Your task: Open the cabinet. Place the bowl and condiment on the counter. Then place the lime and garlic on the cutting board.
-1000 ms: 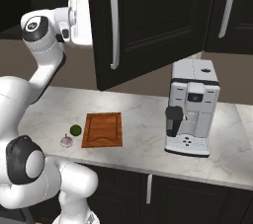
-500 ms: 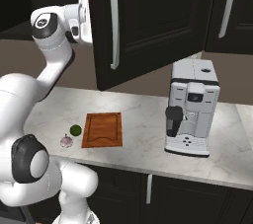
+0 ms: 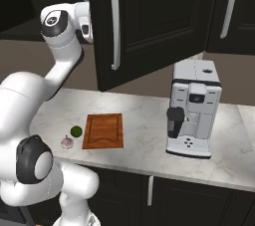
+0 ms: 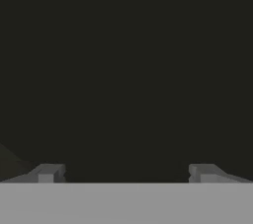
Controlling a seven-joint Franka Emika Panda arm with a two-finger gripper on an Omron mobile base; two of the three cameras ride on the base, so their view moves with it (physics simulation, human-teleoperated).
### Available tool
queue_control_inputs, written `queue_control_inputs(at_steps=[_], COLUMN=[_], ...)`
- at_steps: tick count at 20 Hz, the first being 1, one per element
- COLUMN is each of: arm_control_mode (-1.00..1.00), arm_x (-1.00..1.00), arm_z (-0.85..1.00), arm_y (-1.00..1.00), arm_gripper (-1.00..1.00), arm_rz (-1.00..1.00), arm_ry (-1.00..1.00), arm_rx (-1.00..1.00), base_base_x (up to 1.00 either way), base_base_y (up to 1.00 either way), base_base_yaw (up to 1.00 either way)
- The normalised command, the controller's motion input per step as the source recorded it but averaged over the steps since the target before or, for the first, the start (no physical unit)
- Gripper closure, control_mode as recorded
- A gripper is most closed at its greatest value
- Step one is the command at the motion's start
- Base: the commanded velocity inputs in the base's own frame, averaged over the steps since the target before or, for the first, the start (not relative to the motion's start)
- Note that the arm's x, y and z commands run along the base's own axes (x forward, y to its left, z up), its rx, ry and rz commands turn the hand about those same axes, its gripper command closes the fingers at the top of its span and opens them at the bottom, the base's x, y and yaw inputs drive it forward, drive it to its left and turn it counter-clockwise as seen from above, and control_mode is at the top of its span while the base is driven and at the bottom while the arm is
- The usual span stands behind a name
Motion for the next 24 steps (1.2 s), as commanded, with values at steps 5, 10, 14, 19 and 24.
queue_control_inputs(at_steps=[5,10,14,19,24], arm_control_mode=[-1.0,-1.0,-1.0,-1.0,-1.0], arm_x=[0.0,-0.25,-0.4,-0.38,-0.08], arm_z=[0.0,0.14,0.27,0.24,0.0], arm_y=[-0.34,-0.63,-0.64,-0.56,-0.55], arm_gripper=[-1.0,-1.0,-1.0,-1.0,-1.0], arm_rz=[-0.03,-0.08,-0.13,-0.13,-0.09], arm_ry=[-0.05,-0.04,-0.1,-0.17,-0.13], arm_rx=[0.0,0.0,0.0,0.0,0.0], base_base_x=[0.0,0.0,0.0,0.0,0.0], base_base_y=[0.0,0.0,0.0,0.0,0.0], base_base_yaw=[0.0,0.0,0.0,0.0,0.0])
